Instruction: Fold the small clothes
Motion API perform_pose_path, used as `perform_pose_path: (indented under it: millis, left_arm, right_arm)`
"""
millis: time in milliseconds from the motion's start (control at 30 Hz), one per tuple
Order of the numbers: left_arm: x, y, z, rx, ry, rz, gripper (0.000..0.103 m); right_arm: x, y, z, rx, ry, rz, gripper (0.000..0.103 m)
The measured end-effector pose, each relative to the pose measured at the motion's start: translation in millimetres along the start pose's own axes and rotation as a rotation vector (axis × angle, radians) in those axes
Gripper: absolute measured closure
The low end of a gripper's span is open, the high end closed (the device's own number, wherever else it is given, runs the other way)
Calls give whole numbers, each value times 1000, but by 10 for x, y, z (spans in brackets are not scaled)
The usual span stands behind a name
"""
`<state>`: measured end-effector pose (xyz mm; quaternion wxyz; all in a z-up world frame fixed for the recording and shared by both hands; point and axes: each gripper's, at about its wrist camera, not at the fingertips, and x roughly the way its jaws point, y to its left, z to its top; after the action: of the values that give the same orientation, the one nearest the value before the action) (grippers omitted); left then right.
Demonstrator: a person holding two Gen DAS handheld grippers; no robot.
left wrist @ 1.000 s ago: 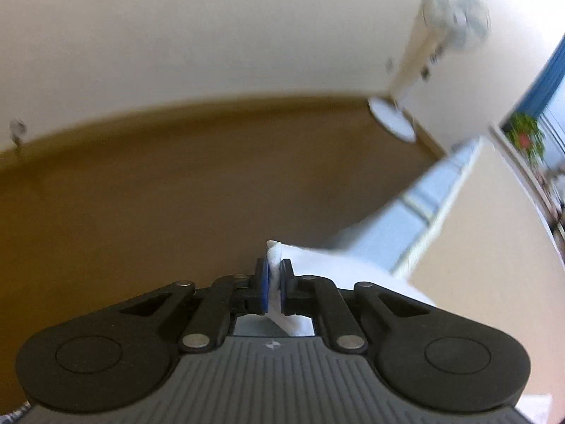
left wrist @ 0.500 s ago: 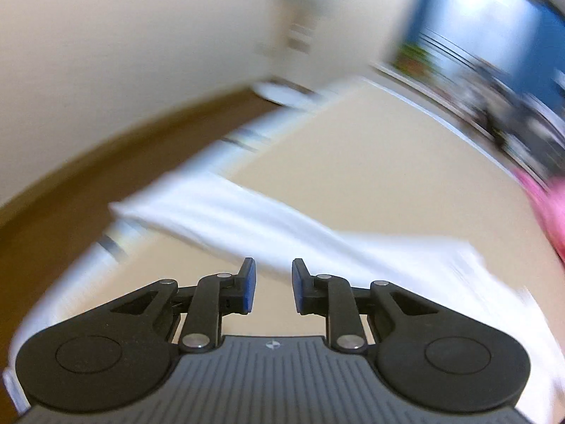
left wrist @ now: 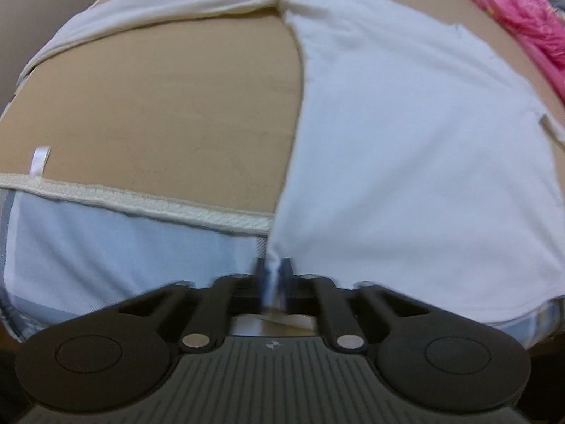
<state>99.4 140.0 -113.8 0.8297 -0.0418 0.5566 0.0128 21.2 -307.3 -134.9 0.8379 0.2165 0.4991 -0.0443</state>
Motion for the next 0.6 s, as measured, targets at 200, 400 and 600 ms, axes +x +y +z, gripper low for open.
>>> perform_pose_path:
  millis: [200,400,600]
  left_arm:
    - [-684,70,-240,-45,-172,-74,98]
    - [-591,224,-355,-104,-79,17,96]
    - [-591,-19,-271,47,-204,-33,86]
  right_arm:
    - [-785,-271,119,176,-221,126,99]
    - [-540,-313,-78,131,-47,-57,97]
    - [-675,-47,-50,5,-228,-71,76]
